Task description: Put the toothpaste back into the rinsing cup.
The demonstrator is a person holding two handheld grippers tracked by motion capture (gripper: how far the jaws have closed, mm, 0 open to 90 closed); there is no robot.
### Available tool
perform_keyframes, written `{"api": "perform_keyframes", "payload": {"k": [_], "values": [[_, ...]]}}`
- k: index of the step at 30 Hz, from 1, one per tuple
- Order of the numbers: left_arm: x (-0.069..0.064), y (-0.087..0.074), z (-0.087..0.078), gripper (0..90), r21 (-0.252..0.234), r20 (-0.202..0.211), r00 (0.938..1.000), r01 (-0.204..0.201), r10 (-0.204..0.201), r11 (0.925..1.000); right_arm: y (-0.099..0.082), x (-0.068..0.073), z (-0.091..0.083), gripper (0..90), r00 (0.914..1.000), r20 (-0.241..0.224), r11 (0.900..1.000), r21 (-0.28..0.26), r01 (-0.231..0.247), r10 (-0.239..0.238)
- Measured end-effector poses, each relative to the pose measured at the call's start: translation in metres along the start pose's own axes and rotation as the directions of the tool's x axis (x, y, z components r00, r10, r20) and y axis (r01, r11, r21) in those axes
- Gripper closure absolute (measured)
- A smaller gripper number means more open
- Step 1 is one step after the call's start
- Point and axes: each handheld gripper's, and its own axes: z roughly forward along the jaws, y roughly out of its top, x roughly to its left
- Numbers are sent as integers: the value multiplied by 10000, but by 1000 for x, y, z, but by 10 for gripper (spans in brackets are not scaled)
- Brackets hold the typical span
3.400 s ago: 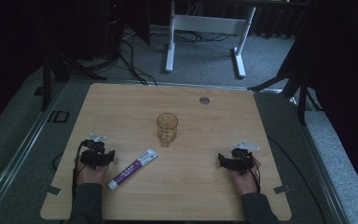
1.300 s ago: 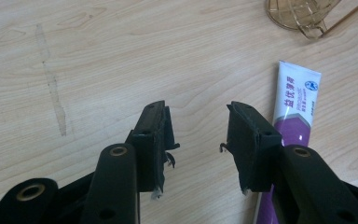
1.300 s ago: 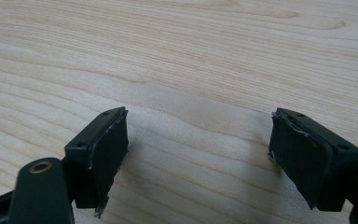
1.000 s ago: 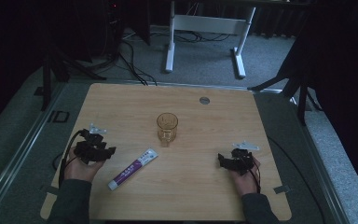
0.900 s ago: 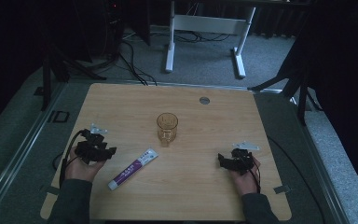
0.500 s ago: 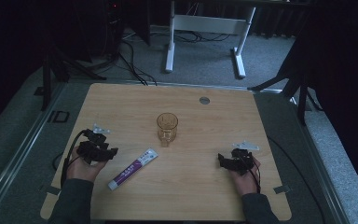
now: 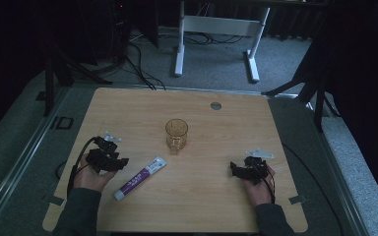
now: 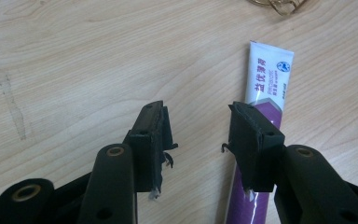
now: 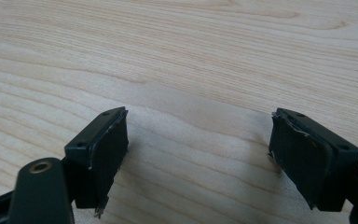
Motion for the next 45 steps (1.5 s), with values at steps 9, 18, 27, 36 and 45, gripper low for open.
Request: {"api": "perform_keyframes", "payload": {"k": [9,18,27,36,45], "values": [[-4,2,5,556,515,326,9994,98,-115,9986,0,0,0,194,10000,-2,10000,1,-7,7],[-5,3,8,567,911,630,9979,83,-141,9958,0,0,0,194,10000,-5,10000,-1,-10,10],[-8,5,11,568,1202,650,9978,21,-100,9927,0,0,0,194,10000,-5,10000,-1,-10,10],[-11,8,13,573,1389,730,9973,6,-108,9903,0,0,0,194,10000,-6,10000,-2,-5,5],[-12,9,13,572,1486,690,9975,17,-121,9889,0,0,0,194,10000,-6,10000,-3,-3,3]]}}
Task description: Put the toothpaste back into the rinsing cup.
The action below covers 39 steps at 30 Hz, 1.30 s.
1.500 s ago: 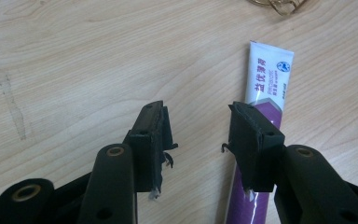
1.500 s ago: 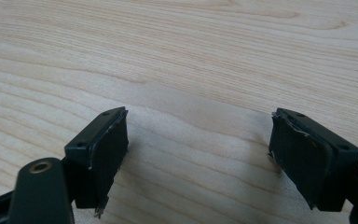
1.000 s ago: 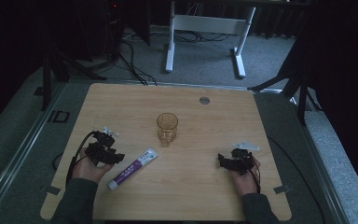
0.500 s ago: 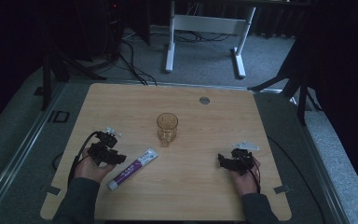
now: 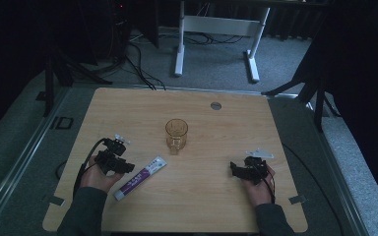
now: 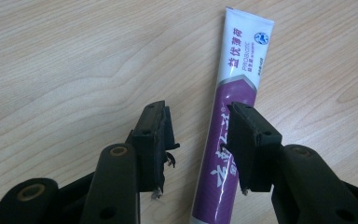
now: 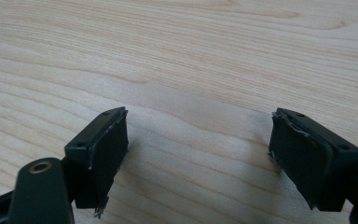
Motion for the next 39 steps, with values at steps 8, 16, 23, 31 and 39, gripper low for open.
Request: {"api": "perform_keyframes", "payload": {"k": [8,16,23,31,39], "values": [[-3,3,2,572,106,76,10000,2,-3,9999,0,0,0,194,10000,0,10000,0,-1,1],[-9,7,7,598,405,210,9996,-170,162,9990,0,0,0,194,10000,0,10000,1,-2,2],[-13,11,9,600,508,254,9992,-305,292,9982,0,0,0,194,10000,1,10000,-2,3,-3],[-19,14,12,597,622,277,9981,-573,556,9964,0,0,0,194,10000,-2,10000,-2,5,-5],[-23,17,16,601,929,407,9967,-740,705,9929,0,0,0,194,10000,0,10000,-2,4,-4]]}}
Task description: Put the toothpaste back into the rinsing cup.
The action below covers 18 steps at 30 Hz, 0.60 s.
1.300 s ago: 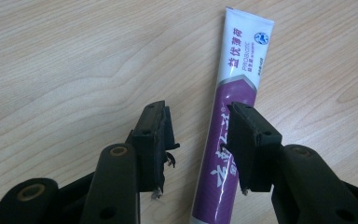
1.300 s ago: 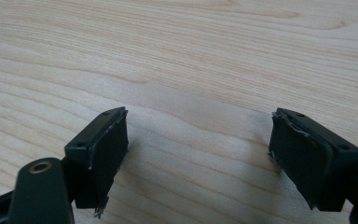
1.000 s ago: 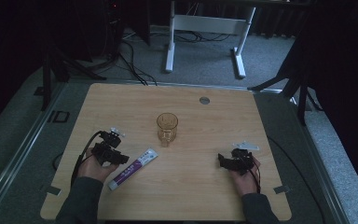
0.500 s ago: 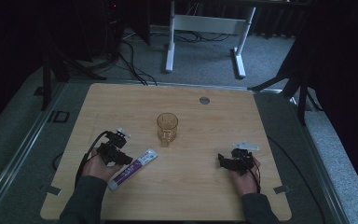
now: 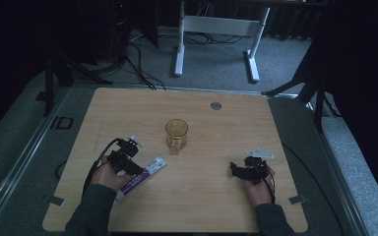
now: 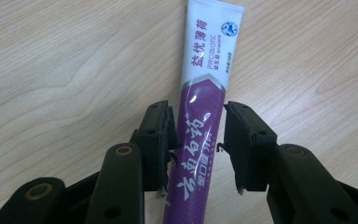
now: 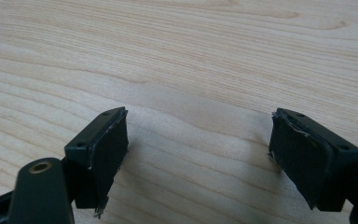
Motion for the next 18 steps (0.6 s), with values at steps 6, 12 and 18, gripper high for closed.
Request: {"api": "perform_keyframes", "payload": {"k": [6,12,18], "values": [[-4,3,3,604,229,21,9999,-163,162,9996,0,0,0,194,10000,0,10000,0,0,0],[-7,5,7,596,397,28,9996,-287,286,9988,0,0,0,194,10000,-3,10000,1,-2,2],[-9,6,10,584,552,25,9979,-642,642,9964,0,0,0,192,10000,-18,10000,-4,14,-14]]}}
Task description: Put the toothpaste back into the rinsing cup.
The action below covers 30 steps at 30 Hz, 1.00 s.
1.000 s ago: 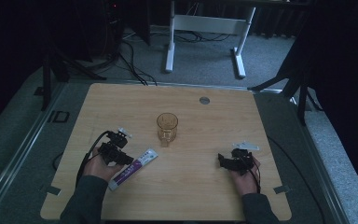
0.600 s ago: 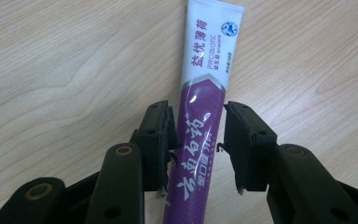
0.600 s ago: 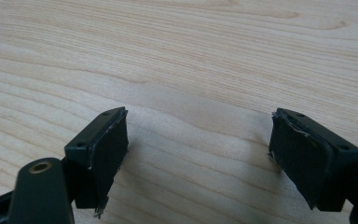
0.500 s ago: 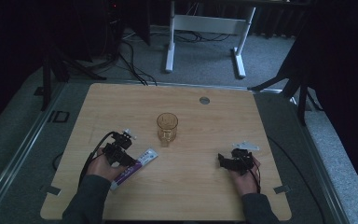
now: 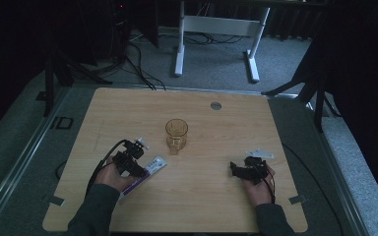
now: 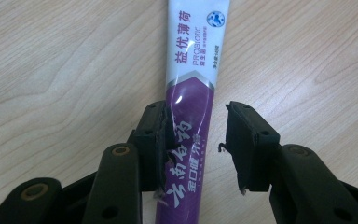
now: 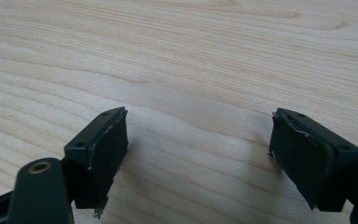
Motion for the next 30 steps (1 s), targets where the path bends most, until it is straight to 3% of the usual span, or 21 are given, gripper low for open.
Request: {"api": "perform_keyframes", "payload": {"k": [14,30], "values": [[-4,5,12,568,465,-235,9982,-549,560,9974,0,0,0,192,10000,-6,10000,5,6,-6],[-3,9,22,567,989,-440,9968,-614,660,9932,0,0,0,192,10000,-5,10000,1,5,-5]]}}
